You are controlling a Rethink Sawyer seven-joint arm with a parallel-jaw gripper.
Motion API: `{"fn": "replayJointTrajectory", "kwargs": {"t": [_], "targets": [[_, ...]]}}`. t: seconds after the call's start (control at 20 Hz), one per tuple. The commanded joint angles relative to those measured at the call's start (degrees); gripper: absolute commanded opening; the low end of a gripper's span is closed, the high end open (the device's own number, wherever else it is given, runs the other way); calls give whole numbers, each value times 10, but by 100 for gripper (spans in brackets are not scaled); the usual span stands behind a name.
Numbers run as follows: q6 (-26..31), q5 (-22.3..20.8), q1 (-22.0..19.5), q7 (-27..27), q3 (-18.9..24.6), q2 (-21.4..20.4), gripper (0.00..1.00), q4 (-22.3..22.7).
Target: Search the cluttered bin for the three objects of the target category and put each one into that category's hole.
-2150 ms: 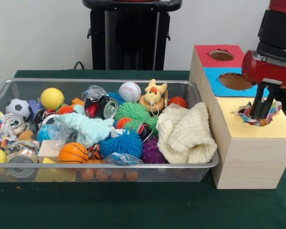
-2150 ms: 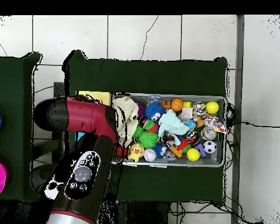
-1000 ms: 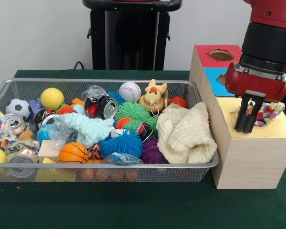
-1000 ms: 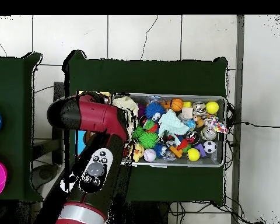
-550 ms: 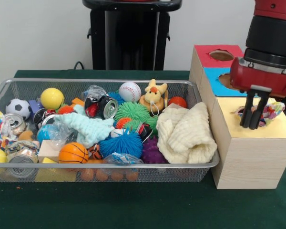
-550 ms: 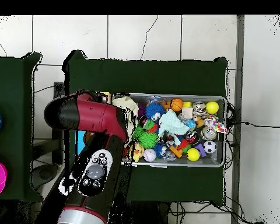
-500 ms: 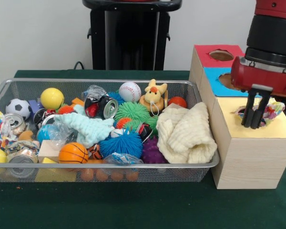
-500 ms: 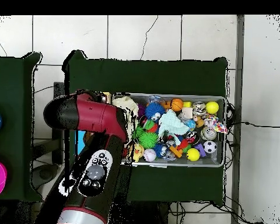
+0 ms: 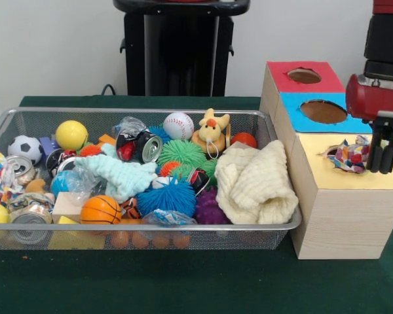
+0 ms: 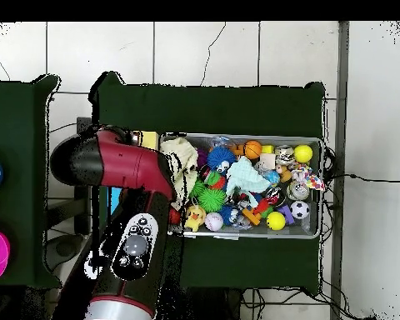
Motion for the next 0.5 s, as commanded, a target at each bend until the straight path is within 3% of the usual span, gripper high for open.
{"fn": "replayJointTrajectory", "kwargs": {"t": [0.05, 0.5], "targets": [[29, 30, -9, 140, 83, 14, 0, 85], [94, 23, 3, 146, 49, 14, 0, 82]]}}
